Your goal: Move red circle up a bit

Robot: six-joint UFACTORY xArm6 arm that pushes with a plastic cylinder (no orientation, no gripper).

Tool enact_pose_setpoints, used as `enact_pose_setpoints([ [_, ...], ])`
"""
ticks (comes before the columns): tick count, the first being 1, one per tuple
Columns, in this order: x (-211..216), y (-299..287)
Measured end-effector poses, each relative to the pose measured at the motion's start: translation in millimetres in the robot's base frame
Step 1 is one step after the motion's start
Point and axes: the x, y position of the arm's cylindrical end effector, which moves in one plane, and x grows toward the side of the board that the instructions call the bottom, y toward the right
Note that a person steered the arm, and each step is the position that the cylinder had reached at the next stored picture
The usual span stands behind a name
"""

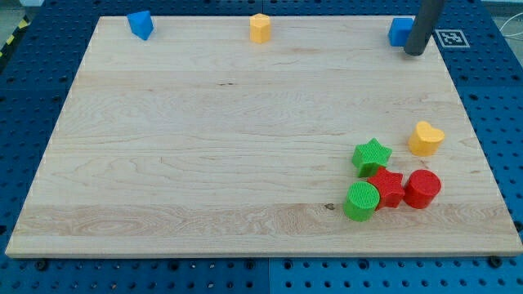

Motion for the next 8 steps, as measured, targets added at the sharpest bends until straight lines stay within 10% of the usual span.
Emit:
enact_pose_setpoints([
  [3,-13,-2],
  [8,269,56],
])
